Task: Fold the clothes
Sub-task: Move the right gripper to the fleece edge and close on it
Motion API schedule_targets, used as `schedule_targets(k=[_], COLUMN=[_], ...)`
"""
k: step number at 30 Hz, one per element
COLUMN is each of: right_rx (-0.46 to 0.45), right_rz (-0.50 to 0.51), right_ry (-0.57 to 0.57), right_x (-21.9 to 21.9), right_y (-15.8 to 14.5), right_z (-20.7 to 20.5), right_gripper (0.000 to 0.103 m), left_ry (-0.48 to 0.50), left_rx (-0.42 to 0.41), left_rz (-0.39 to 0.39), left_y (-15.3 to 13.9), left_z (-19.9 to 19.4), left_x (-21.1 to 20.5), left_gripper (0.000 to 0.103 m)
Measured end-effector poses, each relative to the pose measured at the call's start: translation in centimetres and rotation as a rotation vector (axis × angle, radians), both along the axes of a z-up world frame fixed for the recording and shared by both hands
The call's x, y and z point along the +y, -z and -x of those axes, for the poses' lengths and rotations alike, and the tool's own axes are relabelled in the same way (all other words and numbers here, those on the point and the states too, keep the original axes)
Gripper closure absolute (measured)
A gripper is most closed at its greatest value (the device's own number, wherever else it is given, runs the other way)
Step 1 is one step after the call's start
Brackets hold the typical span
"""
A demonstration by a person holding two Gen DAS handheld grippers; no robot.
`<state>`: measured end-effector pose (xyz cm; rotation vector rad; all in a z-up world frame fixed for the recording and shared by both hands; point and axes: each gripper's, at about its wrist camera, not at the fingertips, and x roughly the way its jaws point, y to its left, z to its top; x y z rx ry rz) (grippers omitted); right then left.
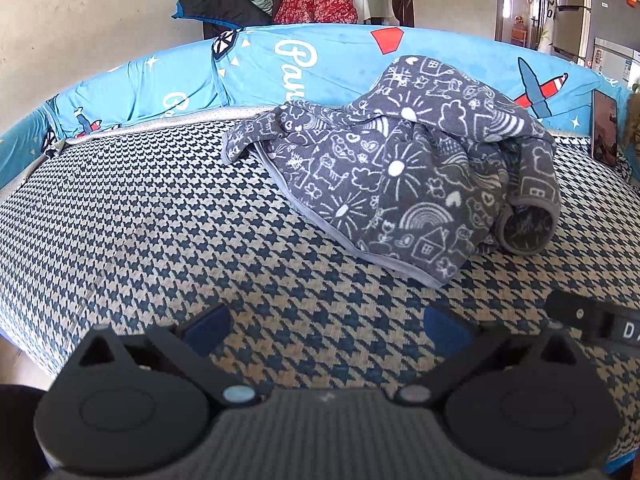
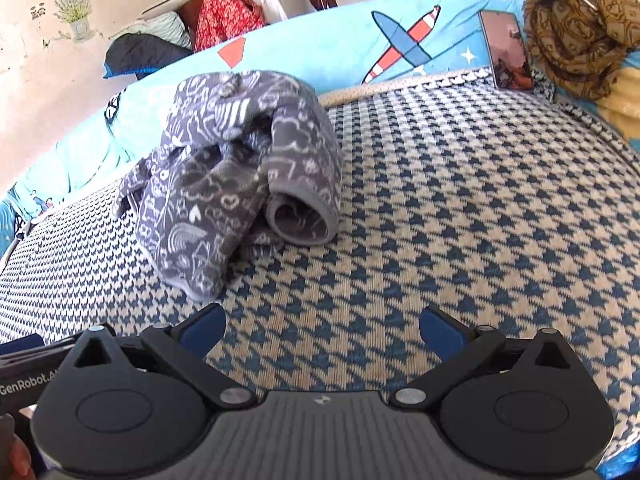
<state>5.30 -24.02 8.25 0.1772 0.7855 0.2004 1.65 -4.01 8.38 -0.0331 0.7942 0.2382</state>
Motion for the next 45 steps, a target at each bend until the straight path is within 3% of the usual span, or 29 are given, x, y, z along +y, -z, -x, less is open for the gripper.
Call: schedule_targets(k=[7,16,25,30,33,37,41,45], right_rx=[0.003,-0.145,-0.27,-0.336,-0.33,-0.276,-0.231,-0.249], right_rz=[0.018,0.125,0.126,0.191,0.218,0.259,0.254,0.235], right_ry=[-0.109,-0.125,-0.158,-0.211,-0.236,-0.222,-0.199,-0.176], right_x=[1.0,2.7,5.2,8.2,10.0,11.5,11.6,11.0], right_y=[-1.3,-3.5,-5.8,-6.0,-5.3,-3.8,-2.7,-2.8], right_z=[-2.2,-4.6,-8.1,-10.0,-11.4,-13.4,-14.2,-13.9], right_gripper=[0.0,0.0,0.0,0.0,0.001,0.02,0.044,0.051], left_ry=[0.003,-0.006,-0.036,-0.065,-0.083,-0.092,-0.097,-0.136], left_rx=[0.0,0.007,0.033,0.031,0.055,0.074,0.076,0.083], left_rz=[-0.006,0.006,0.024,0.03,0.06,0.118,0.115,0.134], left_y=[-0.1,-0.3,0.7,1.1,1.5,1.9,2.0,2.0], left_z=[-2.1,-6.0,-11.4,-14.2,-15.4,-16.4,-16.8,-16.6], left_x=[0.7,2.9,5.0,6.3,7.0,7.9,8.4,9.5], left_gripper=[0.0,0.0,0.0,0.0,0.0,0.0,0.0,0.0])
